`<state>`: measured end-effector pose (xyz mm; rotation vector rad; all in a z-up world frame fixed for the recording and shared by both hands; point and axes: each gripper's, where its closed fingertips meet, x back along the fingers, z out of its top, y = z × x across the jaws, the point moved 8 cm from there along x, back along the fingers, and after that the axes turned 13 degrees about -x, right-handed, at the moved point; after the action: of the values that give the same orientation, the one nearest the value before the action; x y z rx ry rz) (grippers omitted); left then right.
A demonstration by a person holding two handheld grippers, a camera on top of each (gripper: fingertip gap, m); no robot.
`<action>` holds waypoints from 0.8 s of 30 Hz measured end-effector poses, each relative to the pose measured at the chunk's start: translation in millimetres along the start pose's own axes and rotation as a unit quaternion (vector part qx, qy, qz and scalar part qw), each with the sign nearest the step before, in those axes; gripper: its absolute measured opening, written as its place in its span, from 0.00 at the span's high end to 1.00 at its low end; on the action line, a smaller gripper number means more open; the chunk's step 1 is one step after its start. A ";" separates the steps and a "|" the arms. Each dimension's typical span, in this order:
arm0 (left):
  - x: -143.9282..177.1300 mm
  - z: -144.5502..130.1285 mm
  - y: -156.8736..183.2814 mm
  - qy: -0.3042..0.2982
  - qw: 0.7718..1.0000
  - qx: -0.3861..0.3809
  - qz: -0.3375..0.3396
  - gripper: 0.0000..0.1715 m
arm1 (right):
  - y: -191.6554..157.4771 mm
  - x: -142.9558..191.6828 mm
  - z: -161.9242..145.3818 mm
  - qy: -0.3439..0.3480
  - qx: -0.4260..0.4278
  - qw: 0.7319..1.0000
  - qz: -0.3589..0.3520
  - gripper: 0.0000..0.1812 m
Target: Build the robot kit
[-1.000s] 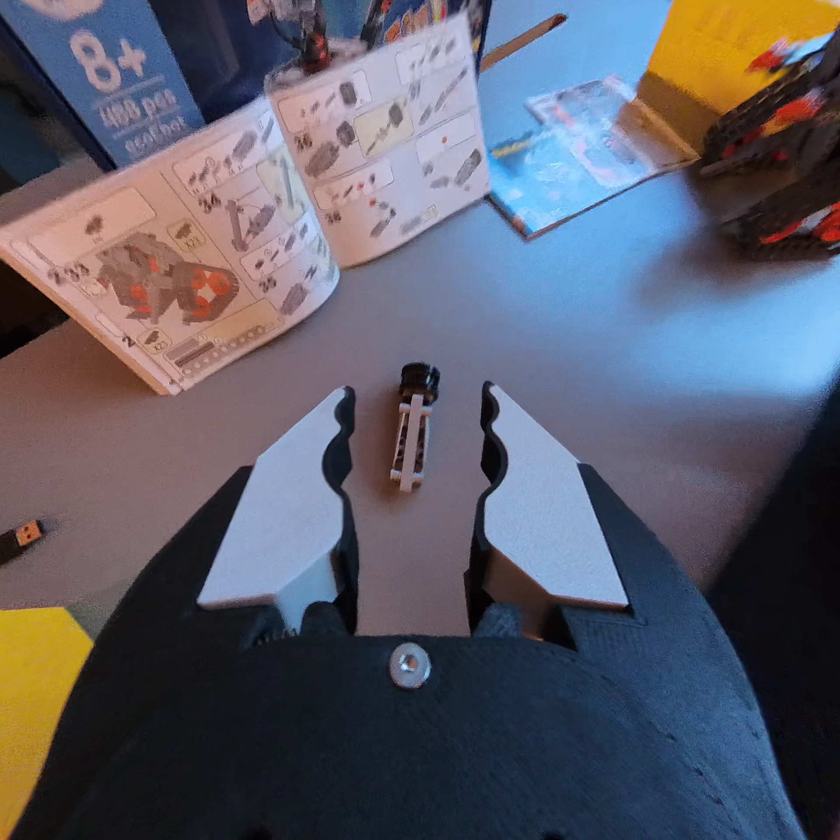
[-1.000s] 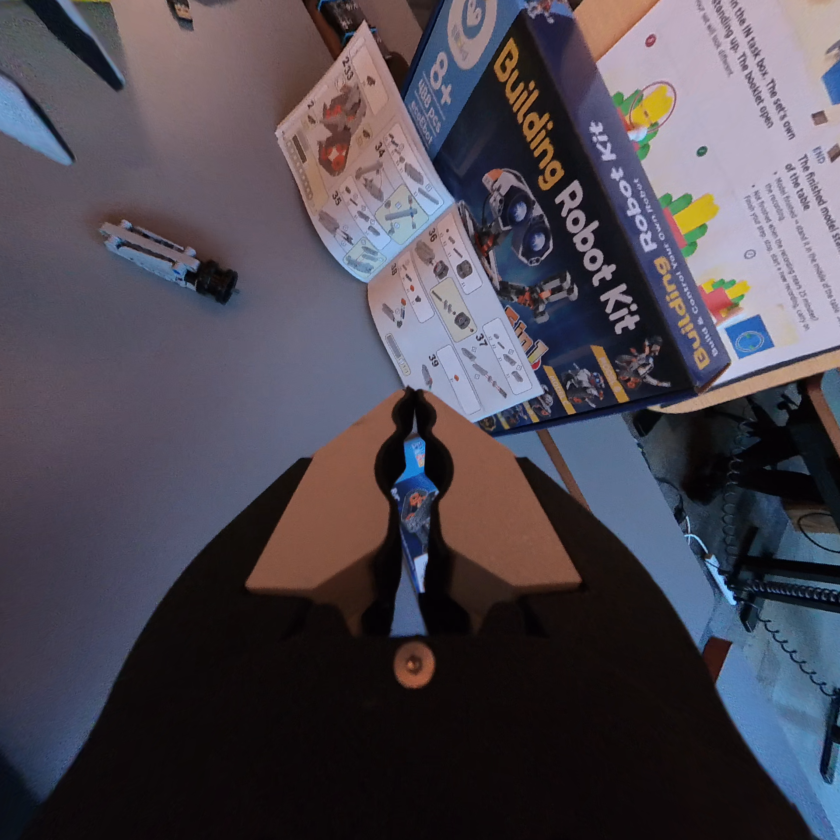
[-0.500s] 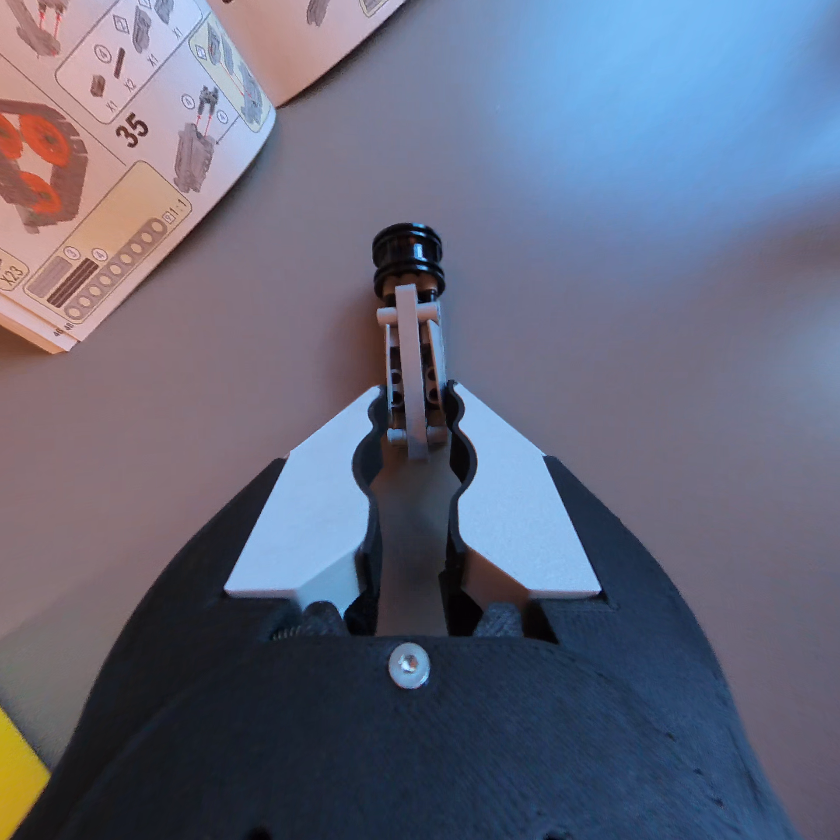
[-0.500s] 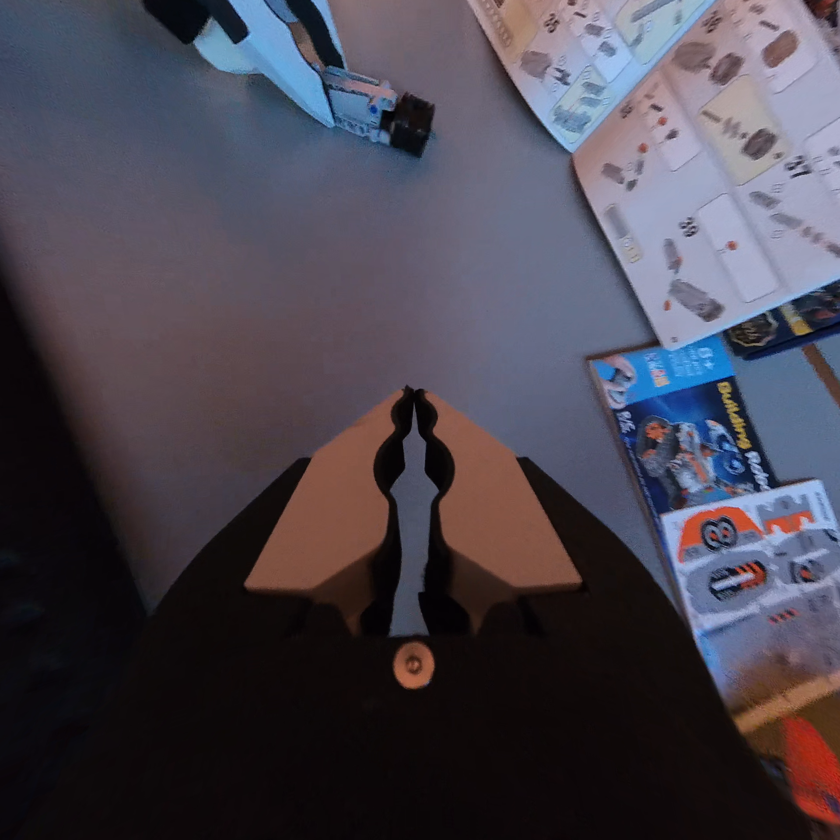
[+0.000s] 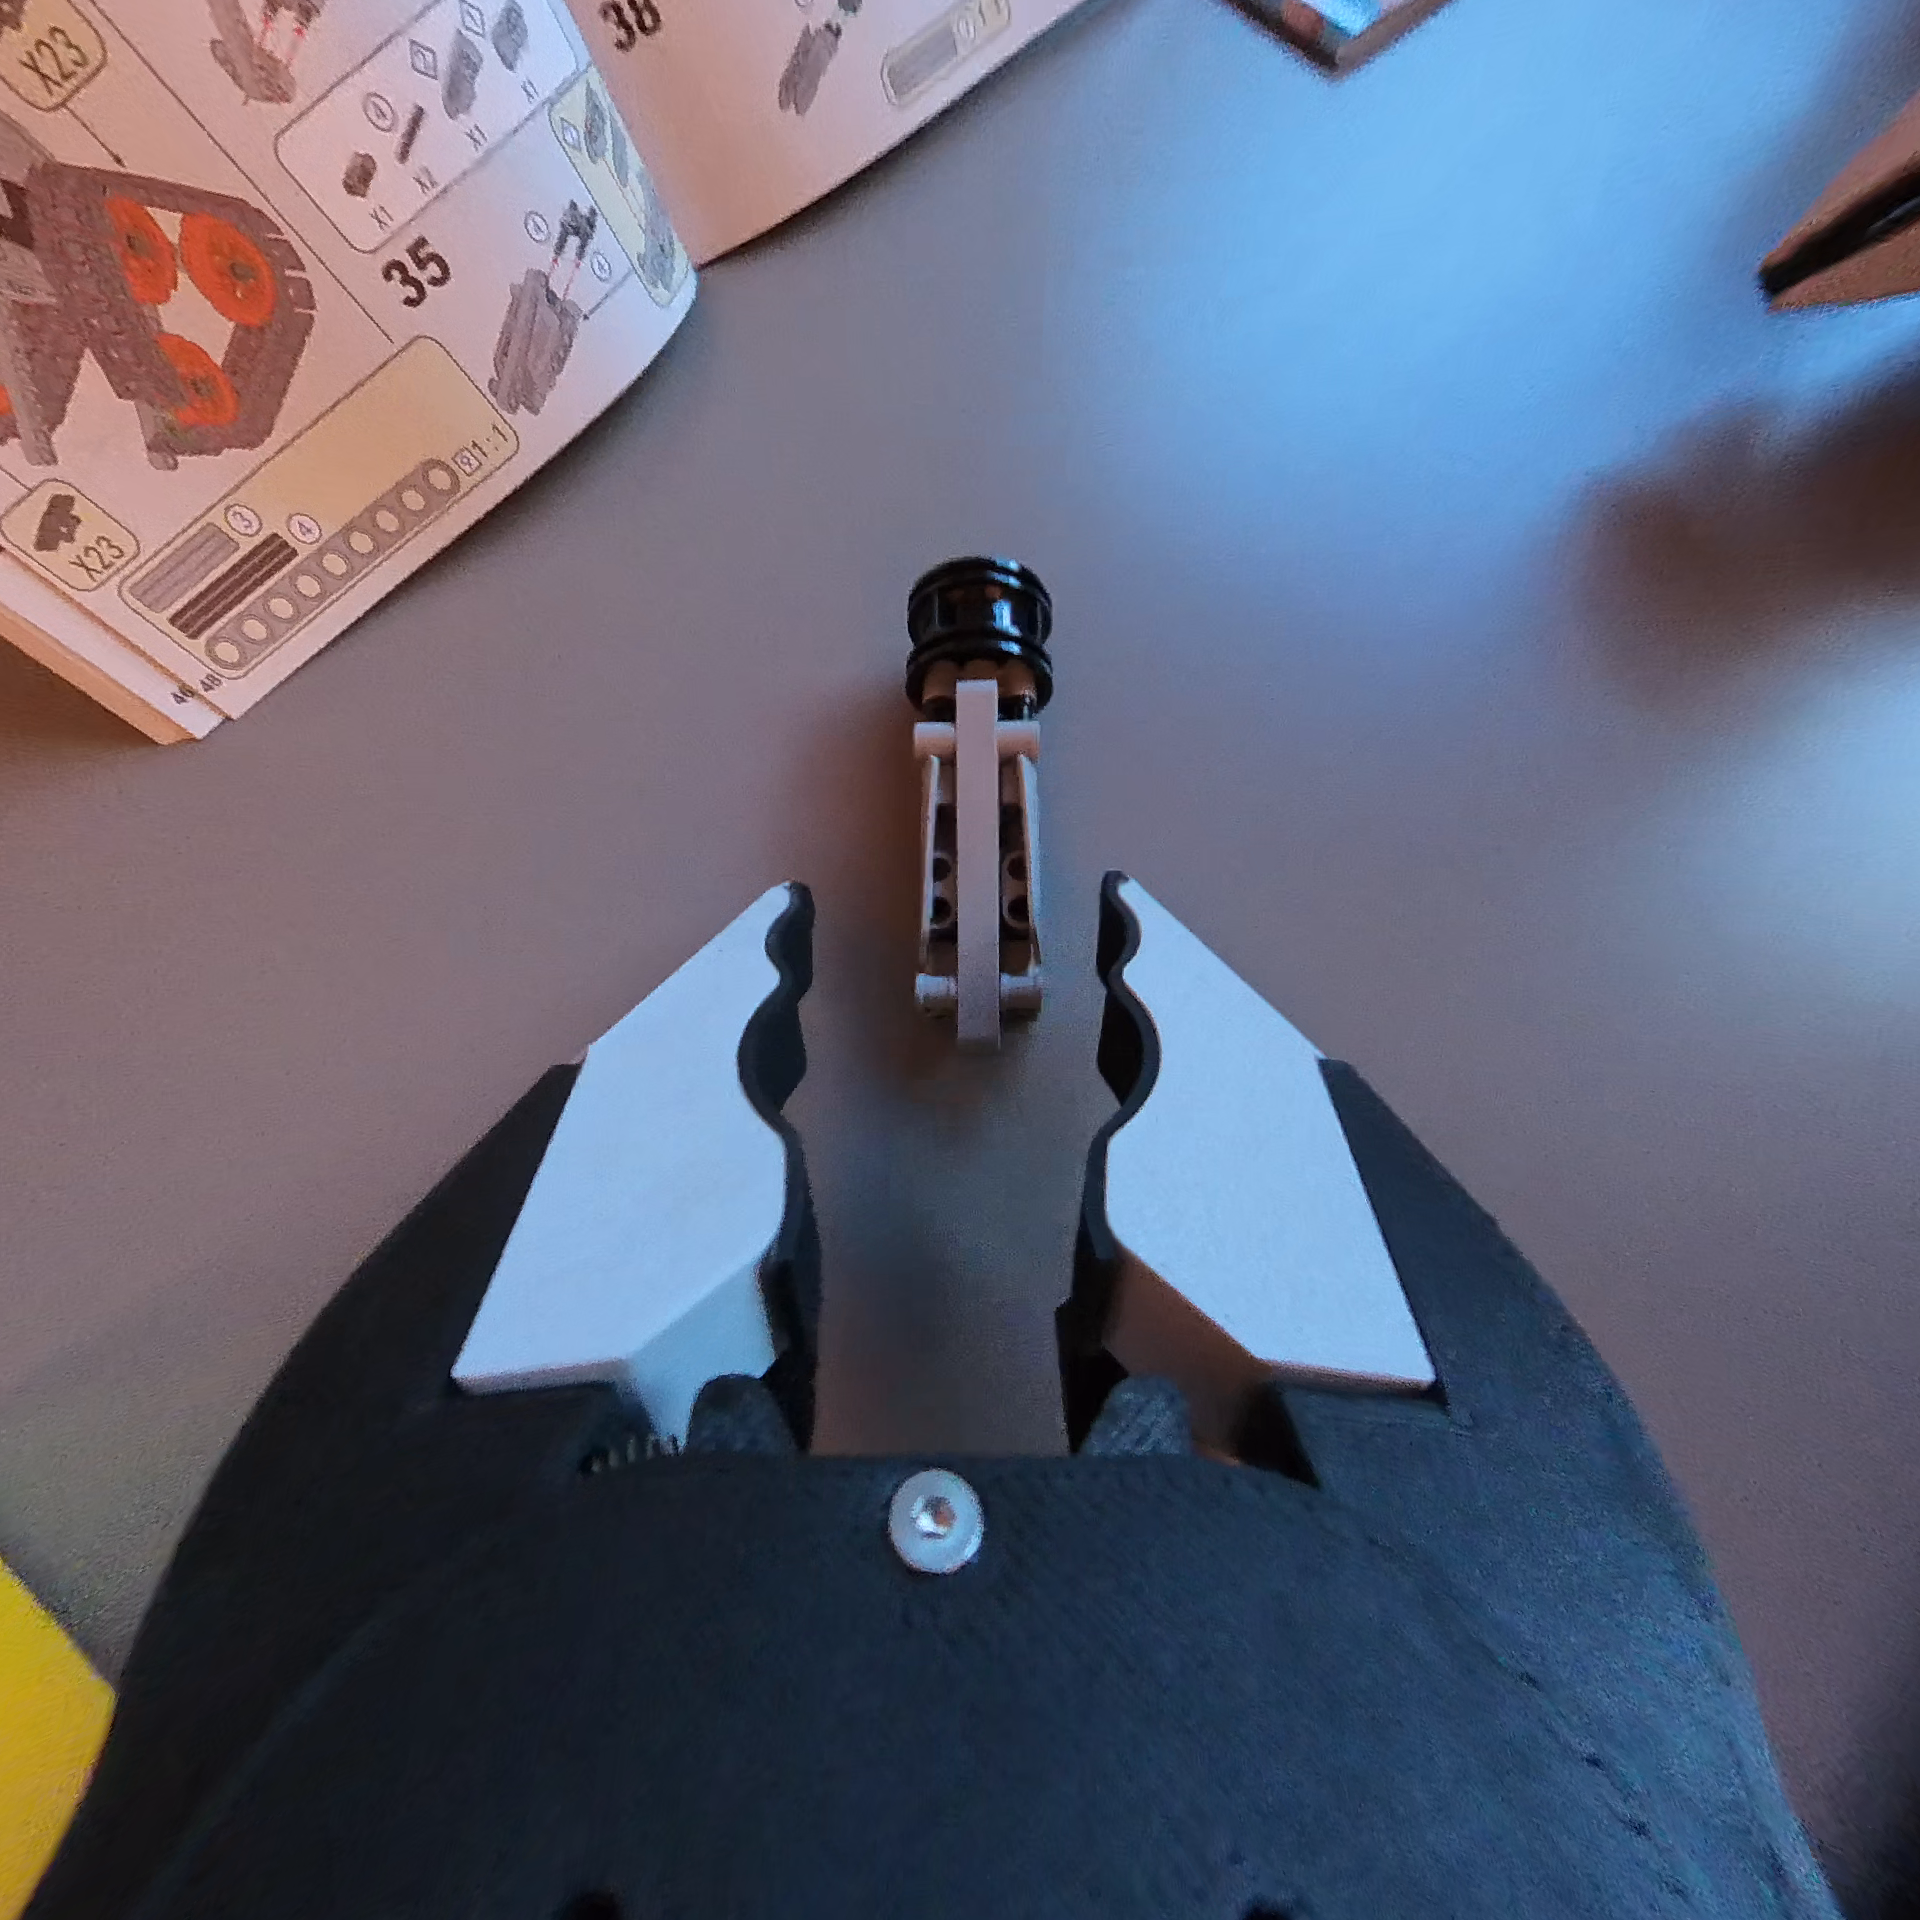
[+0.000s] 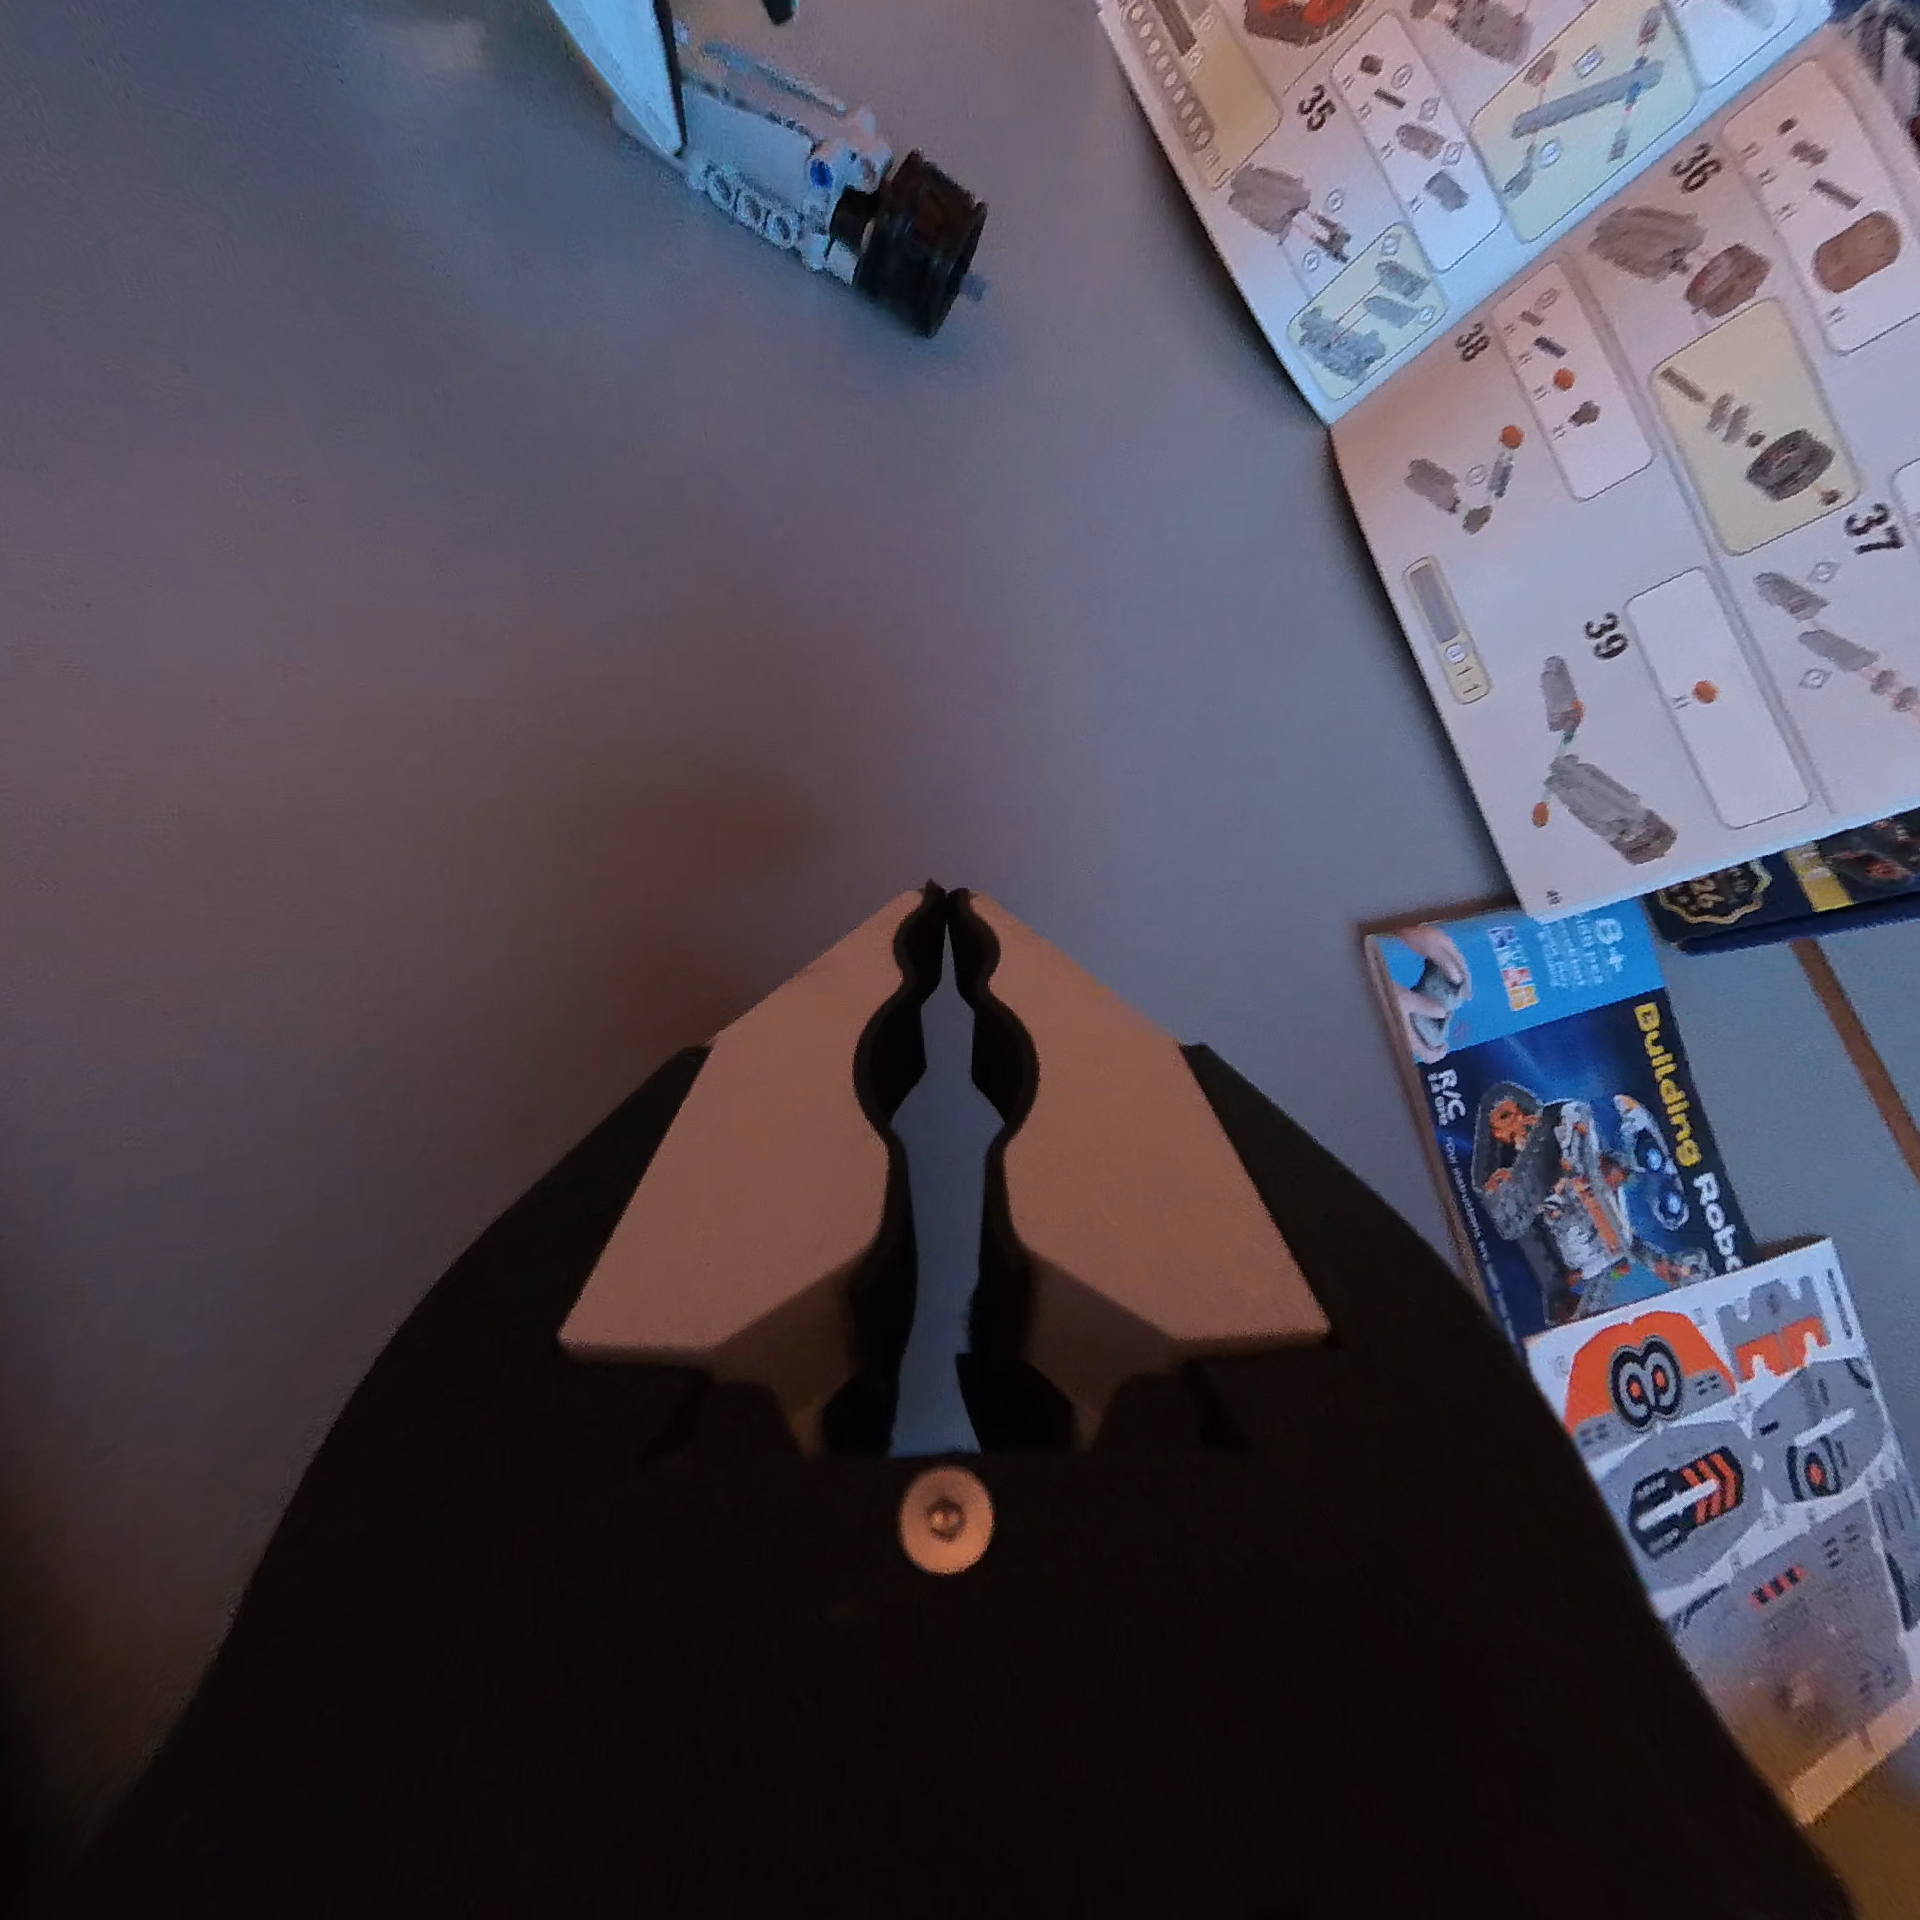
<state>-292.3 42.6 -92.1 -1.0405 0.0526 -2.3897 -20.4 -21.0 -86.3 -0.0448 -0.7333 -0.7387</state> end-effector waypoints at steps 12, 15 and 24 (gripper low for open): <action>26.0 22.2 7.4 0.037 0.999 0.026 0.013 0.68 | 14.9 -5.3 -6.8 0.053 -0.029 0.998 0.001 1.00; 26.6 24.6 11.2 0.033 0.999 0.017 0.014 0.69 | 14.2 -3.8 -9.9 0.048 -0.025 0.999 -0.001 1.00; 14.8 22.7 9.5 0.033 0.999 0.029 0.008 0.70 | 19.7 8.4 -16.2 0.060 -0.045 0.997 0.001 1.00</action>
<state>-280.7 31.1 -68.5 -0.9318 0.0139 -2.3959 5.7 -15.8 -89.1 -0.0820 -0.5856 -0.7665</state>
